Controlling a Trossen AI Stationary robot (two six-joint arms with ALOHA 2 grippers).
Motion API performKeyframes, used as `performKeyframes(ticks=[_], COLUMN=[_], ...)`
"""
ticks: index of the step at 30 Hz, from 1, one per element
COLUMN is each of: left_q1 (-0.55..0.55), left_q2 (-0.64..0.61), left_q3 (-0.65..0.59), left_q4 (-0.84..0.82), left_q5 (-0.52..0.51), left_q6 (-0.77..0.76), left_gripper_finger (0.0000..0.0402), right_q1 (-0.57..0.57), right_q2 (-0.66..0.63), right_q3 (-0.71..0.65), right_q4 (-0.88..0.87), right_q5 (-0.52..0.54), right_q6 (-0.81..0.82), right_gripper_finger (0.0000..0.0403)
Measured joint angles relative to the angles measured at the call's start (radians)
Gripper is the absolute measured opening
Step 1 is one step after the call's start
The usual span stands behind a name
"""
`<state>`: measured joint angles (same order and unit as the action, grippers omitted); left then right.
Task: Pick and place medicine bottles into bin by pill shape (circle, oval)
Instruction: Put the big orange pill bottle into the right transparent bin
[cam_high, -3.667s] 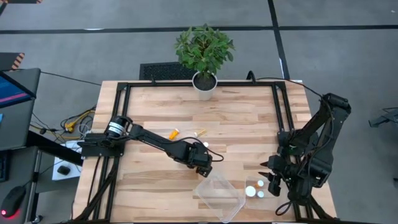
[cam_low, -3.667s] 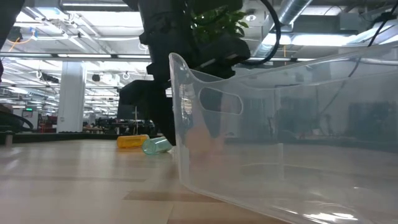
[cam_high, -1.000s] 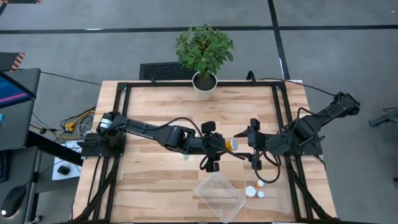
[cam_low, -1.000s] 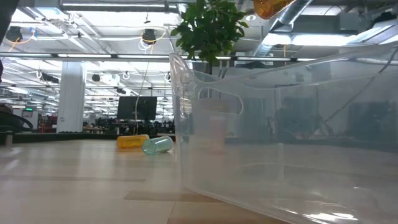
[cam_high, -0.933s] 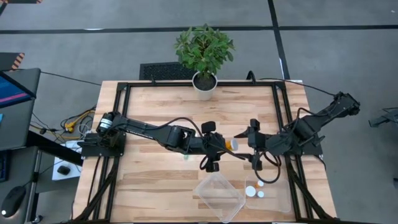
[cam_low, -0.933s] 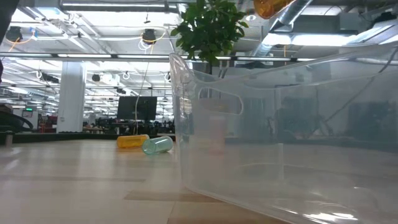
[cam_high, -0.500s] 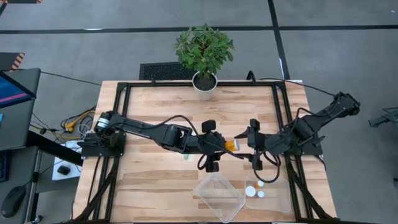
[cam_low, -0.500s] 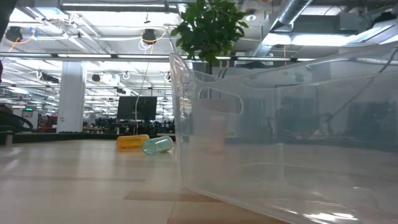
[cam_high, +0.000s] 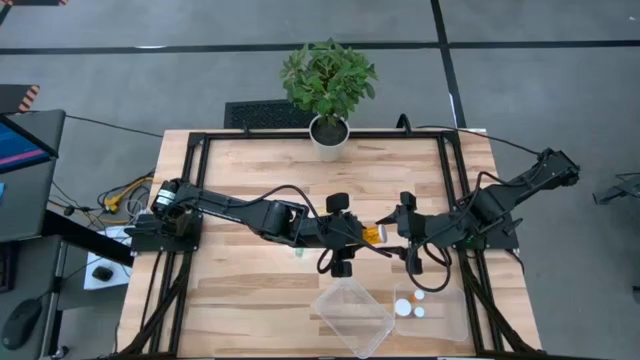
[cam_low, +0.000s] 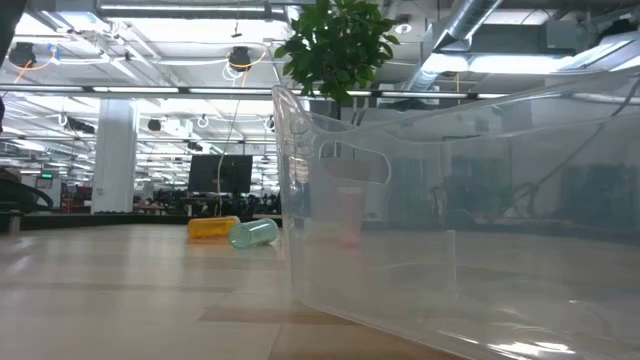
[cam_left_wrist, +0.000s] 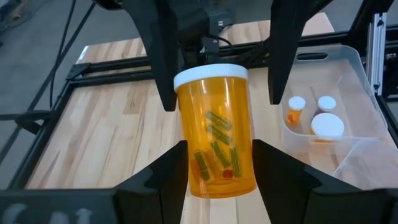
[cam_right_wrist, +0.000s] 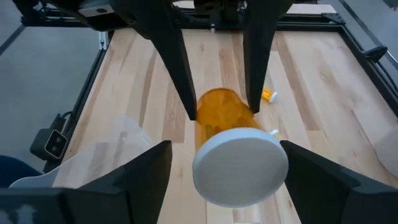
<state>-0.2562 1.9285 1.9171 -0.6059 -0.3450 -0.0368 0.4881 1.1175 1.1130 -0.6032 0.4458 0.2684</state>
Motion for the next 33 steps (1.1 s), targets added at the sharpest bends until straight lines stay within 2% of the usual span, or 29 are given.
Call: performKeyframes(ticks=[13,22,29,33], left_q1=[0.0,0.0,-0.001,-0.001], left_q2=[0.0,-0.002,-0.049,-0.069], left_q3=[0.0,0.0,0.0,0.0], left_q4=[-0.001,-0.009,-0.121,-0.182], left_q5=[0.0,0.0,-0.007,-0.006], left_q6=[0.0,-0.025,-0.099,-0.123], left_gripper_finger=[0.0162,0.0168,0.02,0.0216], right_q1=[0.0,0.0,0.002,0.005], right_q2=[0.0,0.0,0.0,0.0], right_q3=[0.0,0.0,0.0,0.0], right_q4=[0.005,0.006,-0.002,-0.01], right_q5=[-0.001,-0.001,-0.004,-0.004], right_q6=[0.002,0.013,0.021,0.039], right_gripper_finger=[0.0198,0.0219,0.0199,0.0205])
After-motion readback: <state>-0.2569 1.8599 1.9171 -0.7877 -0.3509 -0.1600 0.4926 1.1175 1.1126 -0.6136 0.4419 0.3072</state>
